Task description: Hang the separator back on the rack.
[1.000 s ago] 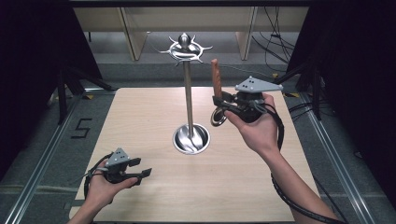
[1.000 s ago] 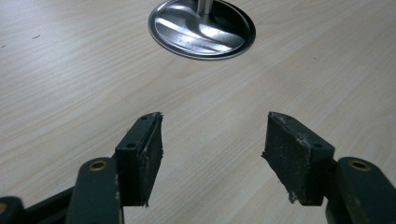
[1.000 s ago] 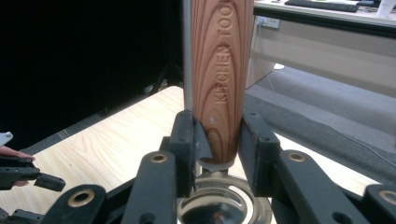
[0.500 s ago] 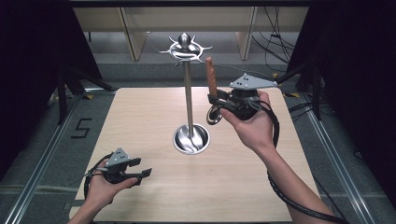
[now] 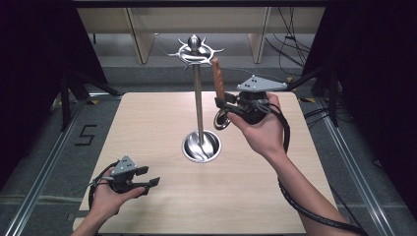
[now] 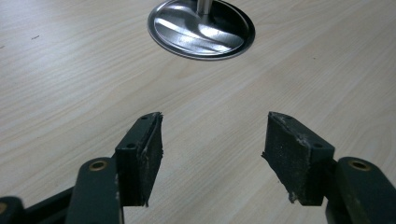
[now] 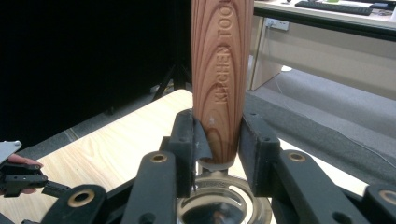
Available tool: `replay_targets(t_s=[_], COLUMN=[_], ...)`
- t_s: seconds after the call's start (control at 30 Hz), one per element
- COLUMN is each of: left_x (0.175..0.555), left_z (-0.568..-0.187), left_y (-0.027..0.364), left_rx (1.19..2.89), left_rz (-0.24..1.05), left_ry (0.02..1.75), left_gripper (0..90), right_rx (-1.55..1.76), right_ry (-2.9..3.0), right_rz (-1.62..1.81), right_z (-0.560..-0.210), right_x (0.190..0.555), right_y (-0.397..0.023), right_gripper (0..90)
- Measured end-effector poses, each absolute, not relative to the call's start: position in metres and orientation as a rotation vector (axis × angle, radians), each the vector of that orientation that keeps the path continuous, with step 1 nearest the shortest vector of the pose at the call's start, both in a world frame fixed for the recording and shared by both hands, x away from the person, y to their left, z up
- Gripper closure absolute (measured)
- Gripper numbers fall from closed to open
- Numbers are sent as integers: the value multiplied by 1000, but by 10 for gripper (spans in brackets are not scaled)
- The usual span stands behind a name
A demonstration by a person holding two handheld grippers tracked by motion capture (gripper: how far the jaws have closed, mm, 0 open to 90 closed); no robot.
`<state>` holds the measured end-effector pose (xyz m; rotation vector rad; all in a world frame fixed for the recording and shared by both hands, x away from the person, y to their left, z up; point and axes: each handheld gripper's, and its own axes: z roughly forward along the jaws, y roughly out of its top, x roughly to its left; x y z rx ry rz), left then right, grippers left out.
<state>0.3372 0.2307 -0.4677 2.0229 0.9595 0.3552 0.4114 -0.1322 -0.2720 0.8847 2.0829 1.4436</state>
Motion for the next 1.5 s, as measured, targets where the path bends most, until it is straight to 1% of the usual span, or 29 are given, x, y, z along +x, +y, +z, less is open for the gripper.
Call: replay_targets(t_s=[0.07,0.17,0.3,0.37,0.47,0.77,0.97,1.2,1.5], left_x=[336,336,336,336,336,336,336,336,336], left_z=[-468,-468,-468,-468,-468,-468,-468,-469,-470], left_y=[229,229,229,229,229,229,228,228,229], left_rx=[1988,1997,1996,1987,1988,1995,1987,1988,1995], left_rz=[333,355,354,334,354,354,331,334,345], left_ry=[980,964,965,982,962,963,976,981,982], left_gripper=[364,364,364,364,364,364,364,364,363], right_rx=[904,914,921,918,918,917,880,907,962], right_ry=[2076,2088,2092,2097,2076,2104,2125,2117,2148], right_rz=[1444,1436,1442,1445,1444,1436,1412,1388,1334], right_z=[-272,-272,-274,-275,-276,-282,-284,-294,-319], right_x=[412,414,417,419,421,426,424,415,408], right_y=[-131,-130,-127,-125,-123,-117,-119,-134,-167], right_gripper=[695,695,695,695,695,686,602,513,489])
